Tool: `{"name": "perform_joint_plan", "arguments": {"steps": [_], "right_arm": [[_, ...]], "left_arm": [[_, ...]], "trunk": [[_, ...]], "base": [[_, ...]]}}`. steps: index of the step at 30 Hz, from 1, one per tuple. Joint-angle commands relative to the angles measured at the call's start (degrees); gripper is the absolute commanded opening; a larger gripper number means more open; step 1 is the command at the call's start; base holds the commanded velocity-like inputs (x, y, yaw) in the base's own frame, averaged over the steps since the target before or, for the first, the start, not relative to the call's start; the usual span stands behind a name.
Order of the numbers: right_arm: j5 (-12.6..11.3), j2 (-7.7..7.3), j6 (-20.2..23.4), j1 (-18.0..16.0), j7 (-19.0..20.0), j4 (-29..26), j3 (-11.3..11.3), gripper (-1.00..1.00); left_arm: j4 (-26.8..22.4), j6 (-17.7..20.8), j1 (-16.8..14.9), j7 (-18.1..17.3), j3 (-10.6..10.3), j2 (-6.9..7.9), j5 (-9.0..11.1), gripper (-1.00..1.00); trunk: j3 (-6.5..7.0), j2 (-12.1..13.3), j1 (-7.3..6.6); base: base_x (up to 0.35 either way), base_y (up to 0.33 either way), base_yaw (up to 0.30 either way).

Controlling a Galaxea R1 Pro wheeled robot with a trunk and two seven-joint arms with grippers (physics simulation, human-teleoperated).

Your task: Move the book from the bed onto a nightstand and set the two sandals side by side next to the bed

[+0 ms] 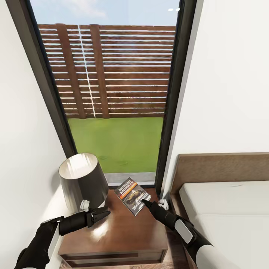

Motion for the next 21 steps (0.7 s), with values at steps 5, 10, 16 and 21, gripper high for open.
{"name": "perform_joint_plan", "arguments": {"steps": [5,10,16,21], "right_arm": [[-0.67,-0.02,0.41,-0.03,-0.04,-0.03,0.16,-1.00],[-0.67,-0.02,0.43,-0.03,-0.04,-0.03,0.16,-1.00],[-0.67,-0.02,0.41,-0.03,-0.07,-0.03,0.16,-1.00],[-0.54,-0.02,0.40,-0.03,-0.19,-0.09,0.23,-1.00]], "left_arm": [[-0.02,0.60,-0.04,-0.25,0.07,-0.01,-0.08,1.00],[-0.02,0.60,-0.04,-0.25,0.07,-0.01,-0.08,1.00],[-0.02,0.60,-0.04,-0.25,0.07,-0.01,-0.08,1.00],[-0.02,0.60,-0.04,-0.25,0.07,-0.01,-0.08,1.00]], "trunk": [[-0.96,-2.06,1.11],[-1.86,-4.07,2.20],[-2.94,-6.47,3.52],[-3.83,-8.48,4.62]], "base": [[0.000,0.000,0.000],[0.000,0.000,0.000],[0.000,0.000,0.000],[0.000,0.000,0.000]]}}
